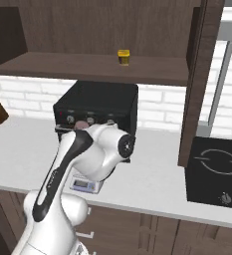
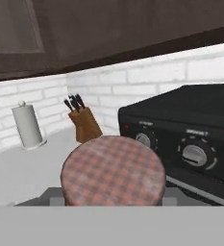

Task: Pick the jam and place it on the digital scale for weighing, and close the cabinet.

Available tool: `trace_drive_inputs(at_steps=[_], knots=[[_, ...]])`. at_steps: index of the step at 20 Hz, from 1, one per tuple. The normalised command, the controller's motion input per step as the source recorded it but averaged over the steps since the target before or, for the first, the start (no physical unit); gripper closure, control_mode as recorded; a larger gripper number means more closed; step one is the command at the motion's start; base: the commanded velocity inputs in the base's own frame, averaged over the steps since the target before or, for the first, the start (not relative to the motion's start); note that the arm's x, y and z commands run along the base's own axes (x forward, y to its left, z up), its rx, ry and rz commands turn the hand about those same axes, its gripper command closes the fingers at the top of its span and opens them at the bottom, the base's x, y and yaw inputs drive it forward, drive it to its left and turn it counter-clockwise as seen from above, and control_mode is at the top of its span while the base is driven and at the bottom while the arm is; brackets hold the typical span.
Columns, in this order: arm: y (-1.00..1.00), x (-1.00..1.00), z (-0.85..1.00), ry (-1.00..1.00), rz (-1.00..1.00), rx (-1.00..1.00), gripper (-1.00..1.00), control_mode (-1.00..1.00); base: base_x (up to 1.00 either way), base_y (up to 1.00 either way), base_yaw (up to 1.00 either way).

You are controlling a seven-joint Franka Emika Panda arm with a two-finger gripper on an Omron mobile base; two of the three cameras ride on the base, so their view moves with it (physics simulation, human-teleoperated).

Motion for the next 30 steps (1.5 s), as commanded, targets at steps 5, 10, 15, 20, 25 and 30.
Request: trace_drive_inputs(at_steps=[5, 10, 15, 20, 25, 30], knots=[[0.3, 0.31, -0.75, 0.01, 0.16, -0.24, 1.0, -1.0, 0.0, 0.0, 0.0], [0.16, 0.37, -0.66, 0.05, 0.09, -0.16, 1.0, -1.0, 0.0, 0.0, 0.0], [0.0, 0.14, -0.48, 0.1, 0.1, -0.1, 1.0, -1.0, 0.0, 0.0, 0.0], [0.0, 0.0, -0.47, 0.05, 0.11, -0.06, 1.0, -1.0, 0.0, 0.0, 0.0], [-0.08, 0.12, -0.41, 0.0, 0.03, -0.02, 1.0, -1.0, 0.0, 0.0, 0.0], [-0.16, 0.14, -0.47, 0.0, 0.0, 0.0, 1.0, -1.0, 0.0, 0.0, 0.0]])
